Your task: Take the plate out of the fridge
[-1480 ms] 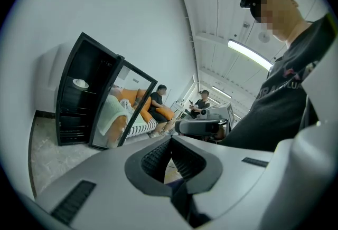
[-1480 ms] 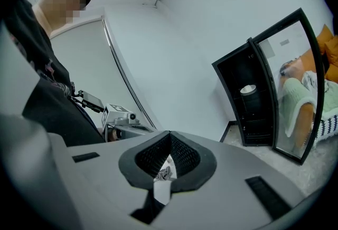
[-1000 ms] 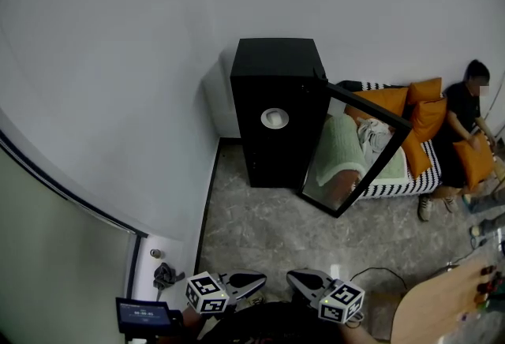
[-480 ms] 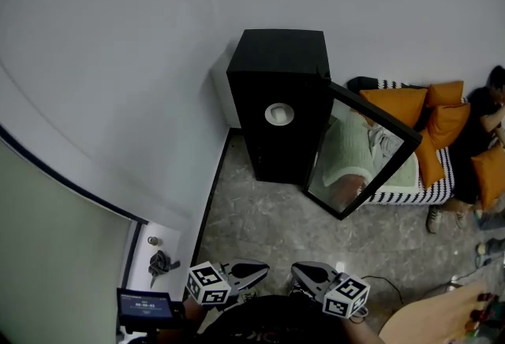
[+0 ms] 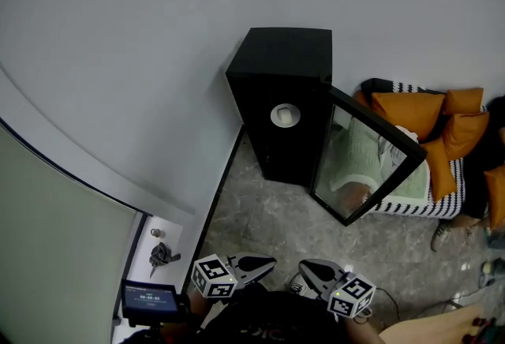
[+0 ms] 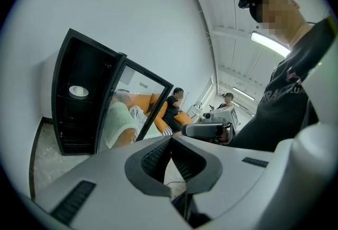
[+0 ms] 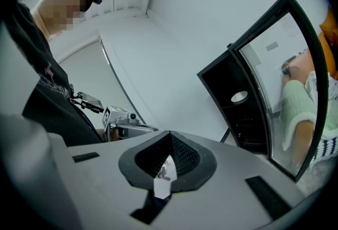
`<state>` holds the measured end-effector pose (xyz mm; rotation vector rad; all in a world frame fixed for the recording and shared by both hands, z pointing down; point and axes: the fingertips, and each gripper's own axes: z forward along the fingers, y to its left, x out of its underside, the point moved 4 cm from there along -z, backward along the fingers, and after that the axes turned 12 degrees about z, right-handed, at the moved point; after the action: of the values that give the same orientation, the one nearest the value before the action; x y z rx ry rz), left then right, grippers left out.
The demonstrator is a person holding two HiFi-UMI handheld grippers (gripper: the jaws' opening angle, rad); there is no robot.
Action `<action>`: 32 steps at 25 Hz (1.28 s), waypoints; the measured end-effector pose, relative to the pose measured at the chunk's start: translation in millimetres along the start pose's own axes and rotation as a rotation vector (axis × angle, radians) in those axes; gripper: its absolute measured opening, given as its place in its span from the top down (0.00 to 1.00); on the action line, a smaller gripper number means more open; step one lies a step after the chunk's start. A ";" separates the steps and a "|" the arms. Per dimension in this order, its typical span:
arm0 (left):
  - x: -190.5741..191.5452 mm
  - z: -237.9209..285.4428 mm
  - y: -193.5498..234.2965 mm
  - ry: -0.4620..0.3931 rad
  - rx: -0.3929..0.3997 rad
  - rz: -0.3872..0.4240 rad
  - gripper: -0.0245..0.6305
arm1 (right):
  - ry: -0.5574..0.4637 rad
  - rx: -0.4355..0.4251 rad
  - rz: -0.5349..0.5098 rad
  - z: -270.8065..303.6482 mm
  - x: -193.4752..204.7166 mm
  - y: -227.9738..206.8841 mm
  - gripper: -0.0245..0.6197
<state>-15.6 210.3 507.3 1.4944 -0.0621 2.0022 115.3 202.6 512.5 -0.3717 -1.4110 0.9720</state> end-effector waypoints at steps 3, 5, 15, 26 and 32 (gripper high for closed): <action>-8.3 8.5 10.9 0.008 -0.006 0.002 0.96 | -0.016 0.011 -0.002 -4.5 -12.0 -8.2 0.95; -15.3 13.9 21.6 0.009 -0.005 0.006 0.96 | -0.037 0.022 0.015 -5.9 -20.0 -16.2 0.95; -45.6 38.5 118.1 0.043 0.093 0.040 0.96 | -0.151 0.156 0.050 17.4 -65.0 -54.7 0.95; -88.9 67.8 258.9 0.061 0.153 0.037 0.96 | -0.235 0.337 0.091 69.0 -116.4 -83.9 0.95; -91.6 75.5 333.4 0.046 0.102 -0.068 0.96 | -0.255 0.393 0.145 94.4 -128.0 -97.4 0.95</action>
<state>-106.2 -127.5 561.2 1.4921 0.1096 2.0103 77.4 20.1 517.8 -0.0571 -1.3913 1.4250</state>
